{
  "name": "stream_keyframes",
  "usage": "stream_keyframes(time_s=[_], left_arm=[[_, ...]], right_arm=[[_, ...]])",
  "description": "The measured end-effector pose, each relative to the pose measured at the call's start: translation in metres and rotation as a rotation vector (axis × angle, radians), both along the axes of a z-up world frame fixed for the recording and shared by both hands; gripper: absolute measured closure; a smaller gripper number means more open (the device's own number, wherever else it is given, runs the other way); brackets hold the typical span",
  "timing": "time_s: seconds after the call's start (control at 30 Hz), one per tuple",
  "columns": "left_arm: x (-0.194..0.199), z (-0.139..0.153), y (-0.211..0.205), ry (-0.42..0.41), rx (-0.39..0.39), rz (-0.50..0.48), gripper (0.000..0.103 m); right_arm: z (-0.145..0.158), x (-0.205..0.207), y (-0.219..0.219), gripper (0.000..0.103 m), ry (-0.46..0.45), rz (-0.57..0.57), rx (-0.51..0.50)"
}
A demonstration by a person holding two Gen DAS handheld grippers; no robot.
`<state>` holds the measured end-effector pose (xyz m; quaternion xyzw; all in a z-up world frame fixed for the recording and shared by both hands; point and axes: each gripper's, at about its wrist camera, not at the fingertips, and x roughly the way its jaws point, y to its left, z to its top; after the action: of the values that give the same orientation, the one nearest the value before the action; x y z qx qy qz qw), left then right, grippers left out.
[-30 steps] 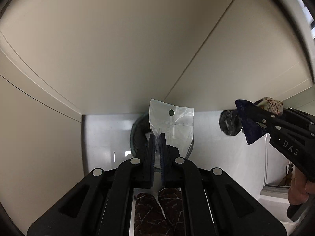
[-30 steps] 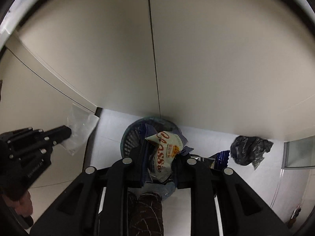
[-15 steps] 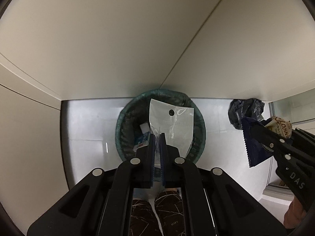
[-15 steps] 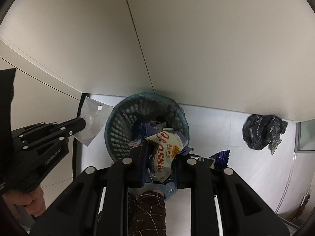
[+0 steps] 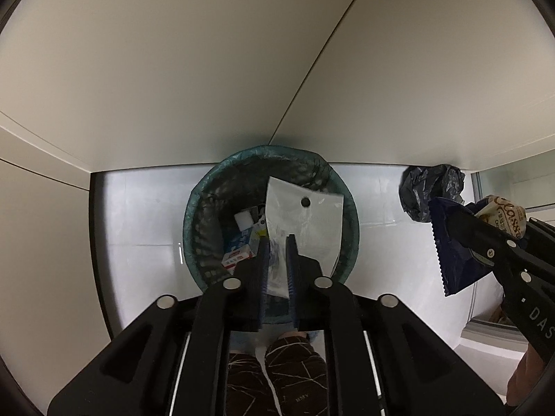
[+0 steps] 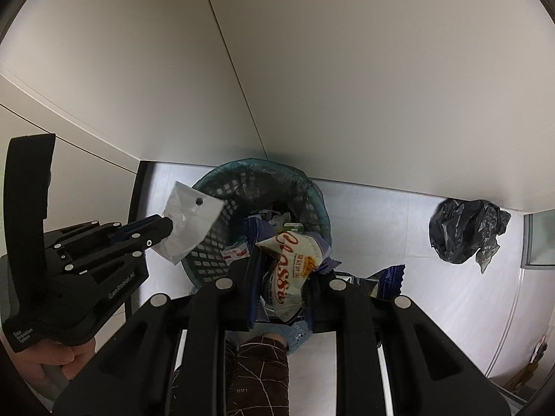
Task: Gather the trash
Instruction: 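Open the left tool to drop the plastic bag while the right tool drops the wrapper, then raise both open tools back up over the counter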
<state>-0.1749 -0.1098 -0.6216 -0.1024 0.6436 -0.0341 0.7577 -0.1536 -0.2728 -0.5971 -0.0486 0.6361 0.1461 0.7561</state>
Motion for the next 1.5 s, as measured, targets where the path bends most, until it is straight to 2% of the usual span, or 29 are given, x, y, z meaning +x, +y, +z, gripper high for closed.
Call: stream_keyframes(time_s=[0.17, 0.23, 0.37, 0.63, 0.7, 0.8, 0.97, 1.17, 1.3, 1.37, 1.5], left_arm=[[0.001, 0.005, -0.002, -0.011, 0.015, 0.012, 0.068], [0.001, 0.008, 0.001, -0.014, 0.017, 0.024, 0.066], [0.0, 0.013, 0.005, -0.023, 0.031, 0.039, 0.047], [-0.004, 0.021, 0.015, -0.021, 0.048, 0.061, 0.029], [-0.007, 0.024, 0.02, -0.027, 0.063, 0.071, 0.019], [-0.012, 0.028, 0.029, -0.028, 0.074, 0.09, 0.011], [-0.019, 0.036, 0.046, -0.033, 0.098, 0.109, 0.007], [-0.025, 0.04, 0.063, -0.026, 0.115, 0.126, 0.007], [-0.026, 0.04, 0.069, -0.027, 0.117, 0.134, 0.007], [-0.027, 0.039, 0.069, -0.029, 0.118, 0.135, 0.007], [-0.03, 0.039, 0.07, -0.03, 0.115, 0.138, 0.007]], right_arm=[[-0.001, 0.001, 0.0, 0.085, 0.002, 0.004, -0.001], [-0.003, 0.001, 0.0, 0.085, 0.003, 0.008, 0.001], [-0.005, 0.003, -0.001, 0.085, 0.003, 0.011, 0.004], [-0.006, 0.005, 0.003, 0.084, 0.01, 0.031, 0.022], [-0.007, 0.004, 0.008, 0.084, 0.007, 0.045, 0.031], [-0.01, 0.003, 0.016, 0.084, 0.003, 0.062, 0.042], [-0.019, 0.003, 0.032, 0.083, -0.006, 0.075, 0.058], [-0.026, 0.0, 0.045, 0.083, -0.005, 0.075, 0.076], [-0.027, -0.003, 0.051, 0.074, -0.019, 0.087, 0.074], [-0.028, -0.003, 0.052, 0.074, -0.018, 0.085, 0.078], [-0.026, -0.005, 0.051, 0.063, -0.023, 0.078, 0.08]])
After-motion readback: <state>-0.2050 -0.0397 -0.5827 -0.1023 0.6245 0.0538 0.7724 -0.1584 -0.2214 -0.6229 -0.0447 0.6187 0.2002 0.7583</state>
